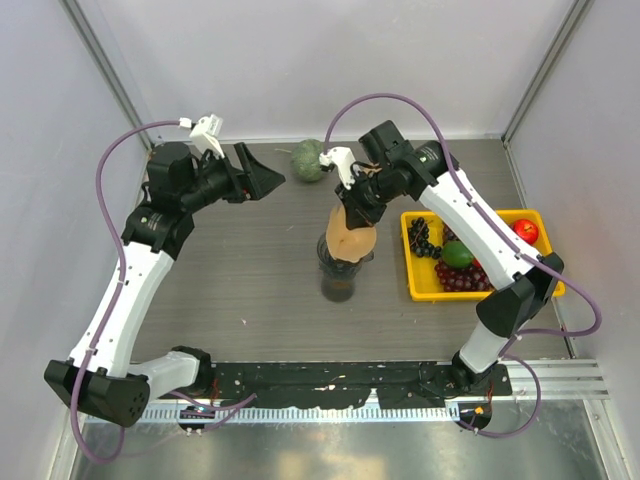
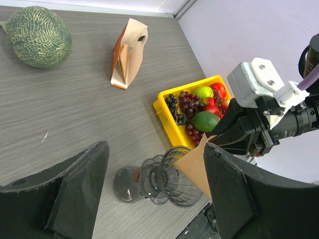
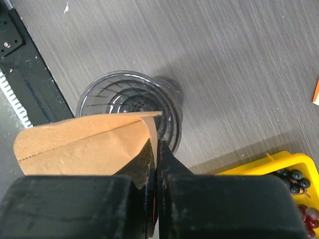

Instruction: Place the coffee filter in the dripper

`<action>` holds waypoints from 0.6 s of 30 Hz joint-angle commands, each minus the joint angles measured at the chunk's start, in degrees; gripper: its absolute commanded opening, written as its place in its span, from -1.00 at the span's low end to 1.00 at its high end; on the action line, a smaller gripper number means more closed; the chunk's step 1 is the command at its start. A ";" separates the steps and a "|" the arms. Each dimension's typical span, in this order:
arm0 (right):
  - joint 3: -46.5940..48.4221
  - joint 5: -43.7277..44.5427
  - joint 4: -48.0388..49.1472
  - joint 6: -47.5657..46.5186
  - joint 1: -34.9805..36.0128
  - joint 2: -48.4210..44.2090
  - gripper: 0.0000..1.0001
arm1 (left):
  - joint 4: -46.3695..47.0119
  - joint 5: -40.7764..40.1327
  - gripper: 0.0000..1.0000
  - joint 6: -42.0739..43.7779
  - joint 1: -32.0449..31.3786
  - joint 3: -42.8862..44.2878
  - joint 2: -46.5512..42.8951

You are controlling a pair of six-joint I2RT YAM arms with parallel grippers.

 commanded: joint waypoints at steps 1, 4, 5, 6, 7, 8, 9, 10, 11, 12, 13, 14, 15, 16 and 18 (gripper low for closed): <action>0.06 3.29 3.36 4.57 0.53 -0.05 -0.85 | 0.24 0.87 0.60 -0.18 0.78 -0.10 -0.06; -1.96 4.43 4.32 4.67 0.88 -0.40 -0.67 | 0.24 0.79 0.59 -0.27 0.87 -0.01 0.29; -2.32 4.61 4.59 5.10 0.97 -0.23 -0.63 | 0.24 0.87 0.59 -0.27 0.87 -0.18 0.30; -2.75 4.78 4.68 5.11 0.97 -0.14 -0.63 | 0.07 0.96 0.59 -0.27 0.87 -0.01 0.56; -2.93 4.87 4.68 5.19 0.88 -0.05 -0.57 | -0.02 0.87 0.59 -0.18 0.96 0.08 0.56; -3.28 4.87 4.68 5.20 0.97 0.04 -0.54 | -0.20 0.87 0.59 -0.18 1.05 0.08 0.73; -3.37 4.96 4.59 5.11 0.97 0.04 -0.43 | -0.37 1.05 0.58 -0.10 1.14 0.25 0.91; -3.72 5.14 4.59 5.02 0.97 -0.05 -0.34 | -0.55 1.05 0.58 -0.10 1.22 0.52 1.00; -3.72 5.57 4.50 4.85 0.97 -0.22 -0.15 | -0.64 1.05 0.58 -0.01 1.31 0.61 1.09; -3.81 5.92 4.41 4.67 0.97 -0.75 -0.04 | -0.72 1.14 0.58 -0.01 1.49 0.87 1.26; -3.73 6.80 4.24 4.41 0.88 -0.93 0.07 | -0.90 1.14 0.58 0.08 1.58 1.05 1.35; -3.38 6.89 3.80 4.14 0.88 -1.54 0.12 | -0.90 1.22 0.58 -0.01 1.66 1.13 1.26; -3.20 7.24 3.62 3.88 0.62 -1.81 0.21 | -0.99 1.40 0.58 0.08 1.75 1.13 1.18; -3.02 7.25 3.54 3.44 0.53 -2.42 0.24 | -0.99 1.31 0.58 0.08 1.84 1.05 1.09; -2.76 6.46 3.80 1.69 -0.09 -3.65 0.32 | -0.99 1.49 0.58 -0.01 1.93 0.79 1.00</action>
